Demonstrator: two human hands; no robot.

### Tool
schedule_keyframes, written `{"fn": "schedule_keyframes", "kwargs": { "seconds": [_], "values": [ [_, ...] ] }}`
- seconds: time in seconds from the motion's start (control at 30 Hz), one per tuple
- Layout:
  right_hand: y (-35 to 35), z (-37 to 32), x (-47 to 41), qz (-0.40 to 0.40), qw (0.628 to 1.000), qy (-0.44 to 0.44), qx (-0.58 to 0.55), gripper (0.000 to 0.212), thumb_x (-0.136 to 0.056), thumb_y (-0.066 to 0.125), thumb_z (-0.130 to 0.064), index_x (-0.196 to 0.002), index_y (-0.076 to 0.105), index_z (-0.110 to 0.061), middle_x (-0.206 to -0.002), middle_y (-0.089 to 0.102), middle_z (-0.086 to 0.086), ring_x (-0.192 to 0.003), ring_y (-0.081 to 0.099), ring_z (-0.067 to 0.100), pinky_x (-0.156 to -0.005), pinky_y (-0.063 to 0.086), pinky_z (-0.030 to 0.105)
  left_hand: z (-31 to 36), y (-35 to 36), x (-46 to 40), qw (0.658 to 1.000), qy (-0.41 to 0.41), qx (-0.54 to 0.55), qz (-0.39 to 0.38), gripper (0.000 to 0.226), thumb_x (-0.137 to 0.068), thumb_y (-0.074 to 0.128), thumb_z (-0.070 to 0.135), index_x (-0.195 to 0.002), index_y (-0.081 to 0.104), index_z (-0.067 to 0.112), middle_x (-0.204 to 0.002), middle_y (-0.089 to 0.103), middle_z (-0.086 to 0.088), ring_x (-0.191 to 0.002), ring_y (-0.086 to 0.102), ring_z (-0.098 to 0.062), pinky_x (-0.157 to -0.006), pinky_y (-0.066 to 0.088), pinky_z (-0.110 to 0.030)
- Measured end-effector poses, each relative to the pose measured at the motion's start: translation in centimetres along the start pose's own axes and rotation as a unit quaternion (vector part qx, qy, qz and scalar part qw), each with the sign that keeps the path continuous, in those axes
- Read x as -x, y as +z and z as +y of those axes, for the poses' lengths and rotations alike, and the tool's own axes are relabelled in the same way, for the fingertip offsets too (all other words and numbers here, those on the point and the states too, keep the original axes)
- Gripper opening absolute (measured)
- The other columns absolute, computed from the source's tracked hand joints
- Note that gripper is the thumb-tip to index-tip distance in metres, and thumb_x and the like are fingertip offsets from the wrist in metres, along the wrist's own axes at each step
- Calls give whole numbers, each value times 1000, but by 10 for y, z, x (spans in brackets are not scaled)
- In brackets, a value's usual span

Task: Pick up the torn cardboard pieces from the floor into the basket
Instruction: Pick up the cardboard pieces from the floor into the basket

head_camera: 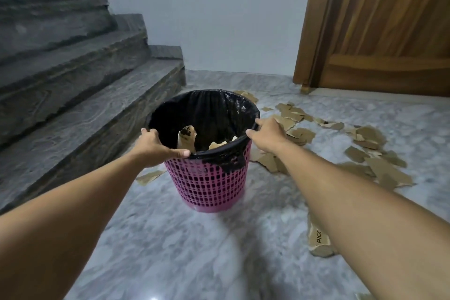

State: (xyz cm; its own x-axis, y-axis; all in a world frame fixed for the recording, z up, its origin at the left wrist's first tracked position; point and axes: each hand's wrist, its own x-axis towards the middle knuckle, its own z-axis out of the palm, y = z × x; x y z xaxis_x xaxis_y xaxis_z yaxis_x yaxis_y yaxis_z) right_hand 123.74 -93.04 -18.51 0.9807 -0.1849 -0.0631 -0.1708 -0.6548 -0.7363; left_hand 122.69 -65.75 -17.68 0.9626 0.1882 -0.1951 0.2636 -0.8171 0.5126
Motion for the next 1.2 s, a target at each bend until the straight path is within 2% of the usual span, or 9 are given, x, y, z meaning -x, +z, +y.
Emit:
{"fn": "schedule_keyframes", "kwargs": {
  "seconds": [0.2,0.33,0.47,0.63,0.73,0.9,1.0,1.1,1.2],
  "values": [
    [-39,28,20,-17,999,34,-14,41,-90,64,-26,-126,61,-7,-109,69,12,-90,69,28,-73,62,42,33,22,11,976,57,-161,135,82,-67,75,61,-126,50,11,-140,41,-14,-134,34,-34,-105,35,-59],
    [-89,79,40,-39,995,90,2,36,-91,64,-28,-118,62,-4,-112,67,14,-94,69,29,-75,62,40,81,40,26,947,110,-242,179,44,-84,65,28,-124,57,10,-134,47,-15,-127,38,-36,-107,31,-53],
    [-136,146,67,-51,985,163,4,26,-88,67,-26,-99,66,-3,-90,68,16,-81,70,30,-66,61,39,145,78,53,916,225,-287,165,50,-77,66,20,-125,57,11,-127,49,-14,-119,40,-34,-99,36,-45],
    [-167,221,99,-73,965,252,20,34,-88,69,-20,-113,62,2,-82,62,14,-62,59,25,-48,48,29,200,155,74,899,352,-251,69,37,-83,64,23,-119,62,16,-117,61,-10,-107,56,-27,-89,50,-39],
    [-166,263,113,-73,954,288,20,36,-86,72,-25,-111,62,-2,-86,61,13,-70,60,25,-66,57,36,209,216,75,903,334,-260,-74,42,-83,68,38,-120,62,18,-109,64,-5,-90,61,-18,-74,55,-31],
    [-142,320,146,-112,927,351,70,31,-82,76,-24,-102,60,-5,-99,65,14,-93,68,27,-73,60,41,196,309,87,877,317,-277,-232,55,-83,72,38,-128,58,11,-122,59,-8,-110,57,-24,-91,49,-32],
    [-114,351,165,-129,898,398,140,51,-77,76,-43,-104,58,-4,-104,64,13,-93,65,26,-70,53,31,181,357,91,887,266,-272,-261,65,-79,72,46,-130,54,9,-125,57,-10,-109,56,-24,-84,47,-29],
    [-77,378,185,-118,864,466,150,83,-68,67,-66,-131,47,-15,-132,50,12,-121,49,32,-88,46,34,173,386,96,922,166,-213,-278,66,-75,73,44,-123,51,5,-117,59,-13,-94,61,-24,-72,51,-28],
    [-39,397,190,-34,854,505,122,89,-61,61,-71,-137,40,-31,-134,35,9,-121,31,34,-85,40,45,177,411,100,954,39,-135,-264,82,-64,73,50,-128,48,5,-121,50,-14,-111,56,-28,-93,52,-35]
  ]
}}
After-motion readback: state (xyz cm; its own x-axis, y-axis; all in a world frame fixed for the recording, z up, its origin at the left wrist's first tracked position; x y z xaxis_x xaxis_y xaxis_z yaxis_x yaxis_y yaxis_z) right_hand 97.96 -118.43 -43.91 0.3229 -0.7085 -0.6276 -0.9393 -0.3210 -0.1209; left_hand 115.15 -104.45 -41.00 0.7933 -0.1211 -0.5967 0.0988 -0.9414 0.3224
